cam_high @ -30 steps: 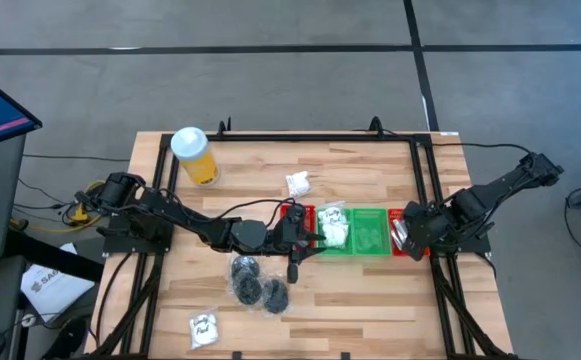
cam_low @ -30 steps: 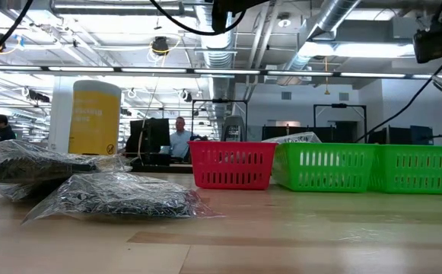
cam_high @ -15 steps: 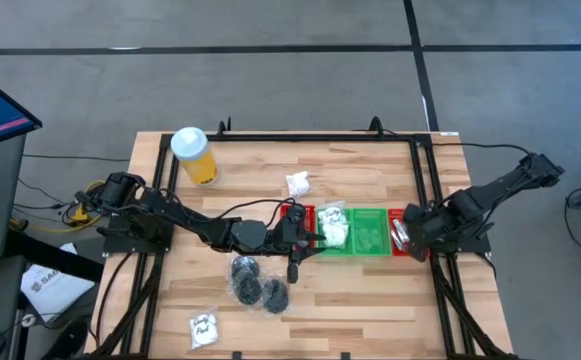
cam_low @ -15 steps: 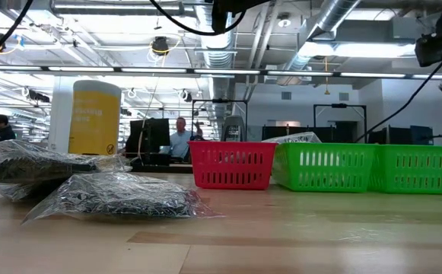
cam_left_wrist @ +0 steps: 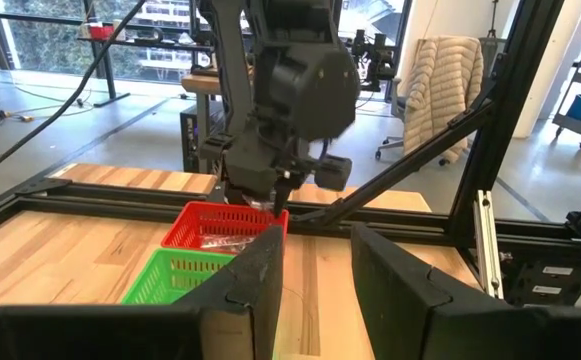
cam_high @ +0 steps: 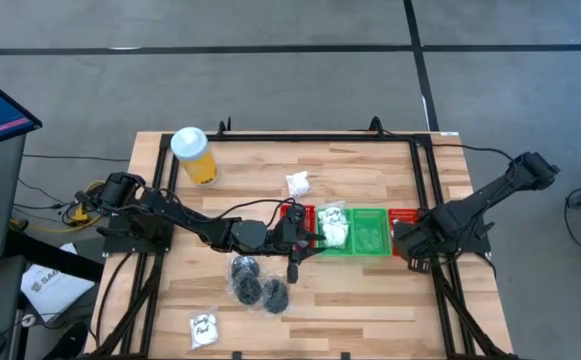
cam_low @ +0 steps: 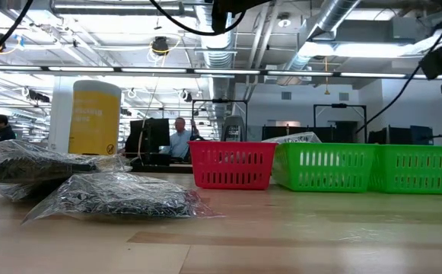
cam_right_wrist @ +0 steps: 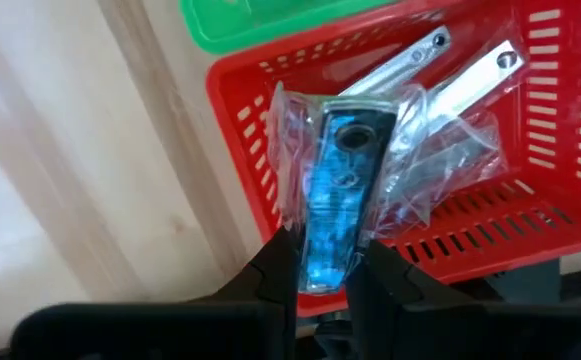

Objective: Pick & Place Travel size toiletries
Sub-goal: Put the silver nail cutter into the right red bin

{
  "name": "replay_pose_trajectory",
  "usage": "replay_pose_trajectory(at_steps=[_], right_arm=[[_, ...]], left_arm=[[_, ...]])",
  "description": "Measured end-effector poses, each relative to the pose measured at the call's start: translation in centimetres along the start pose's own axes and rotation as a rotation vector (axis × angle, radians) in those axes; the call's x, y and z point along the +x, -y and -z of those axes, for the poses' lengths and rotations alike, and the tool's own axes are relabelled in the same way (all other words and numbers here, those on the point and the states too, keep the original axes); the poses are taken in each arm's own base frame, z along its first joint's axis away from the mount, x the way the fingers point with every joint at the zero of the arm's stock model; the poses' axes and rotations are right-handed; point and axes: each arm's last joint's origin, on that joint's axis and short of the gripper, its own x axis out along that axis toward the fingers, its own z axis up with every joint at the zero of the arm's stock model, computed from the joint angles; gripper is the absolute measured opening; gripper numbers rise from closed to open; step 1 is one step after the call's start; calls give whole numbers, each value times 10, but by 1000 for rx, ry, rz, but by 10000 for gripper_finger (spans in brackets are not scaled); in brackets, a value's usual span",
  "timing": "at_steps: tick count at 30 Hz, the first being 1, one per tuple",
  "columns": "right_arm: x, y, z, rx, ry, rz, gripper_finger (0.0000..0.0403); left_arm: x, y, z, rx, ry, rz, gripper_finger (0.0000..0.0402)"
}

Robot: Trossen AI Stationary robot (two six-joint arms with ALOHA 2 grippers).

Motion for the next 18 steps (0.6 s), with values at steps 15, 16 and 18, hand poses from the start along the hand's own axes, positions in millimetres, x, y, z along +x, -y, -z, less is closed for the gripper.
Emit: replay_pose_trajectory(at_steps=[15,16,18], right_arm=[[15,-11,-12,-53,-68,66,80],[15,-11,-12,-53,-67,66,88],[15,-11,-12,-53,-63,63,98]], left_arm=[[0,0,0,1,-2,0,111],[0,0,0,1,-2,-1,111],[0,0,0,1,-2,0,111]])
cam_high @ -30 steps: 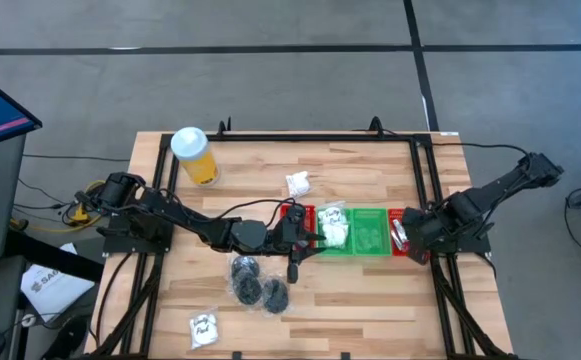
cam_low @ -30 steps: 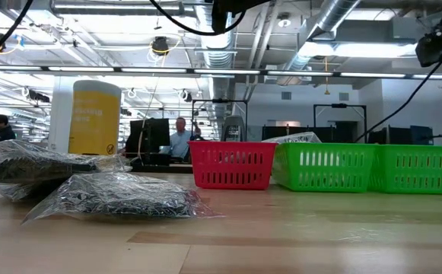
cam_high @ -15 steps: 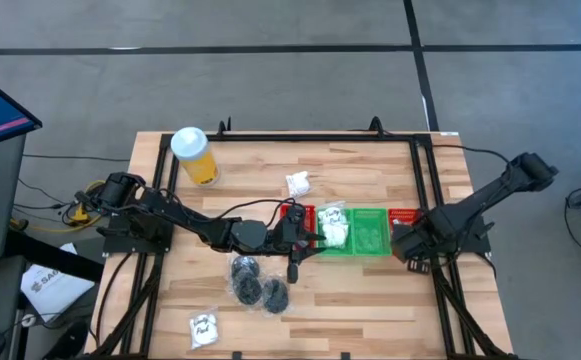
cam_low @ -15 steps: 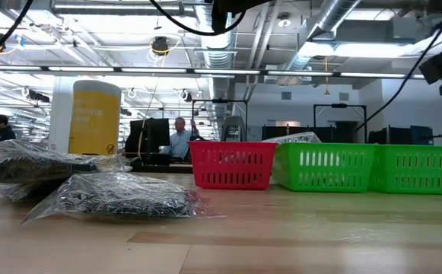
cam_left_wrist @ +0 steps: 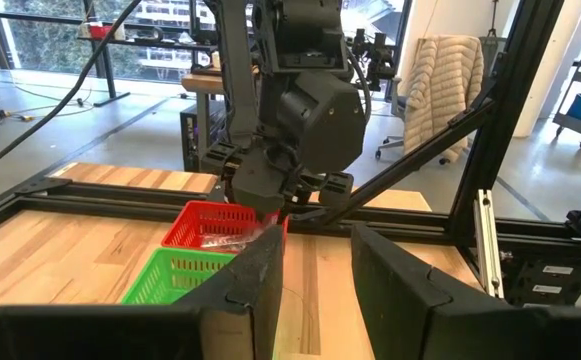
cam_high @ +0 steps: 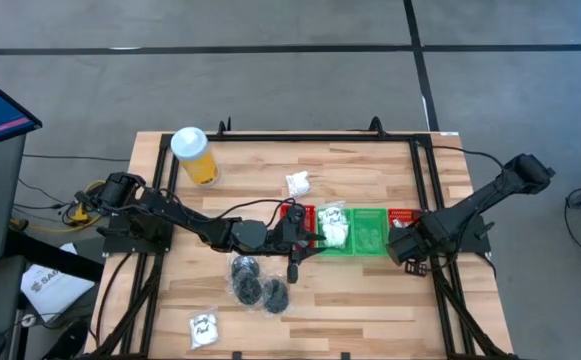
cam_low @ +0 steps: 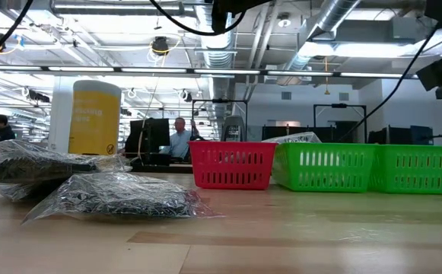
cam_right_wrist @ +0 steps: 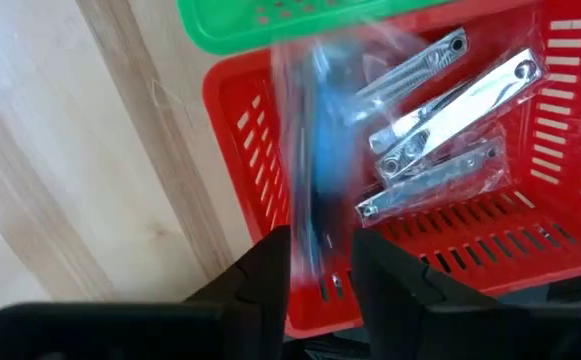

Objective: Pick & Place Travel size toiletries
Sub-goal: Put the silver nail cutter into the right red bin, then put the black hairbrush into the right green bin

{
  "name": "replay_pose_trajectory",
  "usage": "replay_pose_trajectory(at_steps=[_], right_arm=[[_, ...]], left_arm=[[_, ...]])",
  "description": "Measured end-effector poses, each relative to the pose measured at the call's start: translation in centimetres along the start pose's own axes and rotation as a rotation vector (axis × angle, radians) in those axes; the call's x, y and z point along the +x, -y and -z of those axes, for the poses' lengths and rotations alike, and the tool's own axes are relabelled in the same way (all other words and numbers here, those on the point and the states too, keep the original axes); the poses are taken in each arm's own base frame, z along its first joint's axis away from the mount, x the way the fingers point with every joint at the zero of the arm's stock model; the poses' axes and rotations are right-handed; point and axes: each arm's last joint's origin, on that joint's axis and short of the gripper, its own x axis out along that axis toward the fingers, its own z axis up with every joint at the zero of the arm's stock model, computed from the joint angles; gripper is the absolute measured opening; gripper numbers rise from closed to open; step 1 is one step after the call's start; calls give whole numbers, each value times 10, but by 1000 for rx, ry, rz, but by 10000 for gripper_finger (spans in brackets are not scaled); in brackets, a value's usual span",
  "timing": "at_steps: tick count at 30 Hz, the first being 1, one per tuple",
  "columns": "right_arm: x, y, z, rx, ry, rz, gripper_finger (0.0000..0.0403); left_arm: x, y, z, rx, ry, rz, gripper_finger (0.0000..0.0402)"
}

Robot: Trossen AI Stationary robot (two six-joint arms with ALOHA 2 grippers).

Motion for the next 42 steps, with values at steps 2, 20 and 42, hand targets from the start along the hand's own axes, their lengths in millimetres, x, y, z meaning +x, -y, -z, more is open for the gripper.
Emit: replay_pose_trajectory(at_steps=[2,20,42], right_arm=[[0,0,0,-4,0,0,100],[-2,0,0,-18,0,5,65],[-40,-22,-27,-57,311,-185,65]], left_arm=[[0,0,0,0,0,0,111],[-9,20,16,56,-139,46,111],[-50,30,52,-52,-665,-50,111]])
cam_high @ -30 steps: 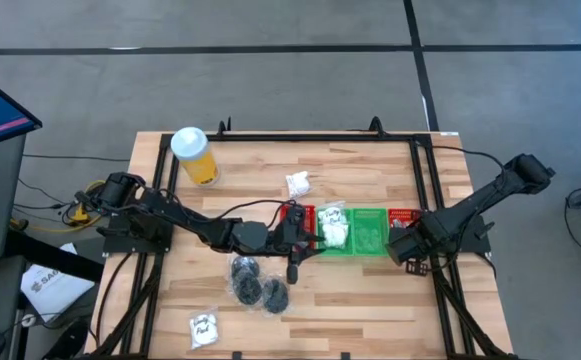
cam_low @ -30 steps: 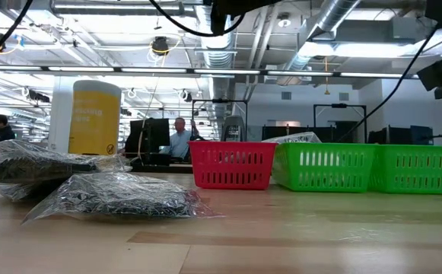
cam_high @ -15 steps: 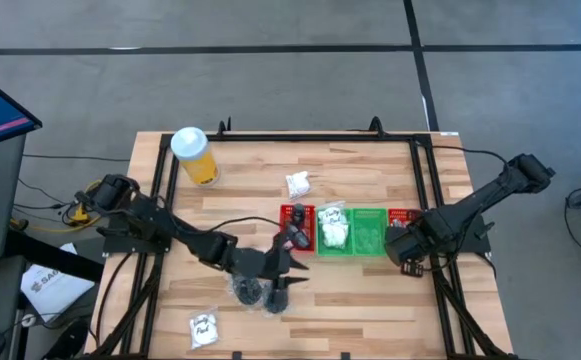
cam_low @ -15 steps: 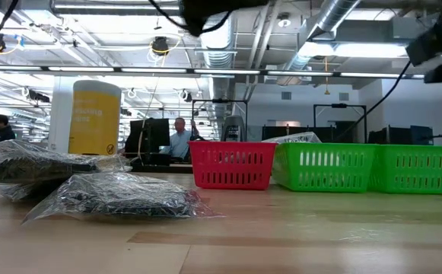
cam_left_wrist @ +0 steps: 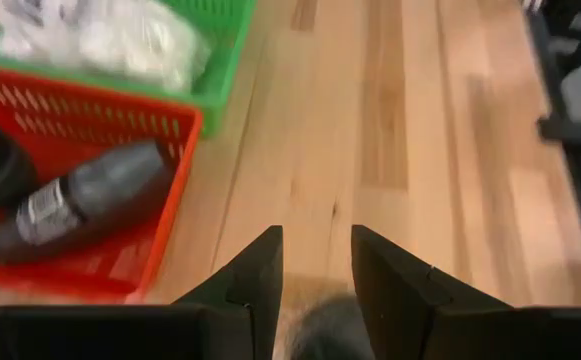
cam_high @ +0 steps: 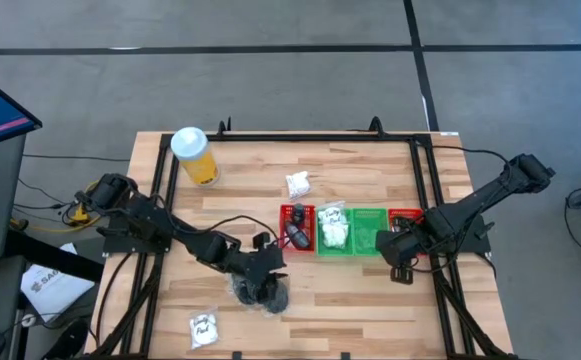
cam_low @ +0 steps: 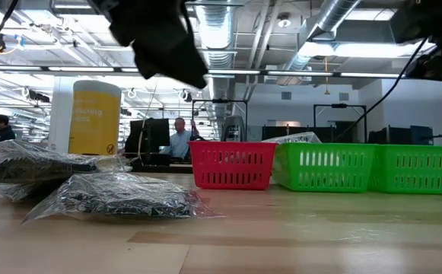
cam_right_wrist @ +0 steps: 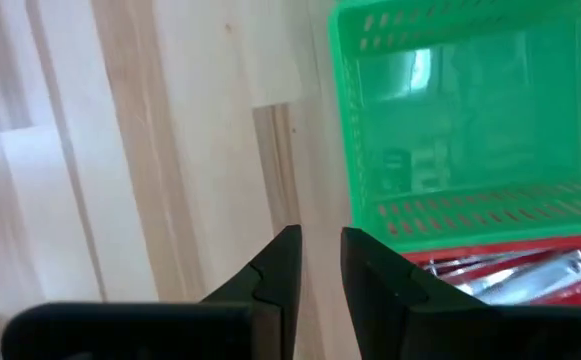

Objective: Pick & Place Travel size toiletries
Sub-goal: Put the black hairbrush into the right green bin

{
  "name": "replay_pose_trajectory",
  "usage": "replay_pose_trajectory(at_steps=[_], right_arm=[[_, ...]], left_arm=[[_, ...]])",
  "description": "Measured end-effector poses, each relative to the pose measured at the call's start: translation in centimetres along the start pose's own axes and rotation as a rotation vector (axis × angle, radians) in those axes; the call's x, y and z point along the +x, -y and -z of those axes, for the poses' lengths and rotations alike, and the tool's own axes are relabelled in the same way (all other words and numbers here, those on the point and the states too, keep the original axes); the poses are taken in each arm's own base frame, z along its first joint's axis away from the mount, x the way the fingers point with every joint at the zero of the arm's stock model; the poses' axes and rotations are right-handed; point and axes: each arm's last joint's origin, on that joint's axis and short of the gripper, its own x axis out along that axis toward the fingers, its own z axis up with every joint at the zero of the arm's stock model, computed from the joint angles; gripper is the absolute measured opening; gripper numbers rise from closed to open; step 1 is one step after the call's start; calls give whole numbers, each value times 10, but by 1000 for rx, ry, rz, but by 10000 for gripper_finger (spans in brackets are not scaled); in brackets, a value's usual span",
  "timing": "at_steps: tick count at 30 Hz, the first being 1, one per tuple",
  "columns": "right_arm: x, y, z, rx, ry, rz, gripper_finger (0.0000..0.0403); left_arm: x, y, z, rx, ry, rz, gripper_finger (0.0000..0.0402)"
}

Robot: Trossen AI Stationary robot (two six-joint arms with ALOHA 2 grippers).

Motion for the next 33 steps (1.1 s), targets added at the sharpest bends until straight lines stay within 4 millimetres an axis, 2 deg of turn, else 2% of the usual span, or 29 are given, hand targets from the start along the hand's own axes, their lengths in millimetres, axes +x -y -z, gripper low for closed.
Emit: replay_pose_trajectory(at_steps=[13,19,25,28,33], right_arm=[[0,-5,-6,-4,60,-47,65],[0,-5,-6,-6,64,-53,65],[-1,-10,-3,-32,64,-65,65],[-1,-12,-3,-40,72,-75,65],[-1,-14,-5,-39,93,-92,65]], left_arm=[[-2,-15,20,-58,-204,-134,111],[-3,-37,31,-147,-239,-237,121],[-26,-58,57,-286,-219,-233,162],[-39,-64,65,-344,-143,-167,183],[-47,-75,82,-416,-23,-75,211]])
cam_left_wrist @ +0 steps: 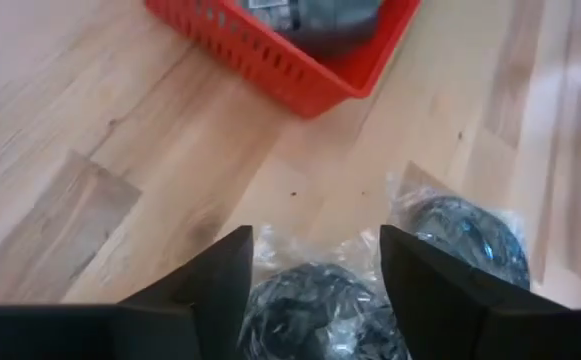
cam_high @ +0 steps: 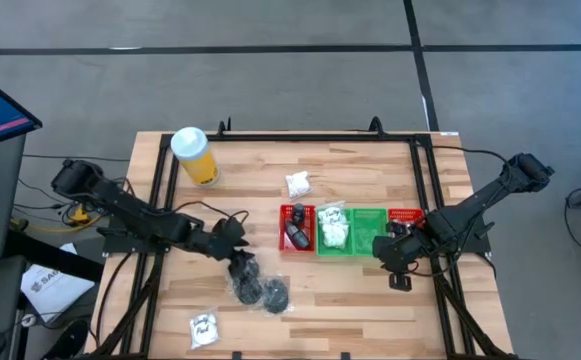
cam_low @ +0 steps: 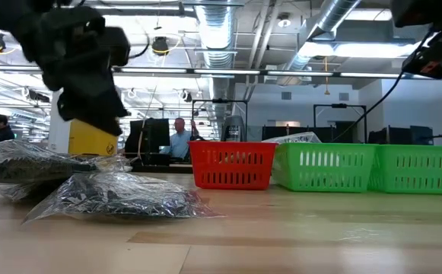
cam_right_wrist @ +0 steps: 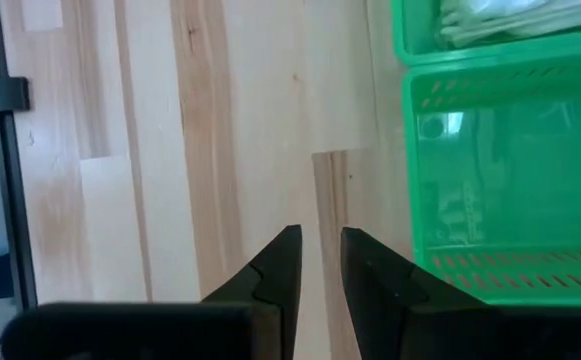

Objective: Pick & Place Travel size toiletries
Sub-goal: Put the black hairbrush into the right green bin

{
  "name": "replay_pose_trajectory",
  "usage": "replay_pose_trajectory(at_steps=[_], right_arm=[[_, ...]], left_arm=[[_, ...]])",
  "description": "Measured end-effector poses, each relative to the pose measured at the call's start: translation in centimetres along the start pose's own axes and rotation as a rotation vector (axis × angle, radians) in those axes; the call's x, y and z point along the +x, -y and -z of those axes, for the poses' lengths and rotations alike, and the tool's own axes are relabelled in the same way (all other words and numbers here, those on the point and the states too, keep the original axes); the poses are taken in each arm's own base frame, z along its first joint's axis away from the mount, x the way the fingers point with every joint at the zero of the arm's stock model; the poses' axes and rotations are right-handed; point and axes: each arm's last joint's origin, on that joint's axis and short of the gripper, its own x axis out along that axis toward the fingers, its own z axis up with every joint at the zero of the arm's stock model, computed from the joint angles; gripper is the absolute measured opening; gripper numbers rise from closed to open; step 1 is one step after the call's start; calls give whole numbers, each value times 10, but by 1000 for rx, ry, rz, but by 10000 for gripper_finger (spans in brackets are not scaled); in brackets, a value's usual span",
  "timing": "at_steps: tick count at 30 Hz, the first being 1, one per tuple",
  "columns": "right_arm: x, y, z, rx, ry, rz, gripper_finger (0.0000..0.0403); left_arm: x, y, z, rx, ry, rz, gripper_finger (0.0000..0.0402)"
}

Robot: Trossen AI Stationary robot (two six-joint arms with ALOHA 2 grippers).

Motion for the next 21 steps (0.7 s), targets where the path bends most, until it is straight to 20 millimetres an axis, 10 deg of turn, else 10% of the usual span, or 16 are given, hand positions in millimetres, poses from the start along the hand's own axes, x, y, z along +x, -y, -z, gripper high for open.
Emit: replay_pose_trajectory(at_steps=[21], right_arm=[[0,0,-1,1,5,-4,66]], left_arm=[[12,-33,30,-78,25,18,216]])
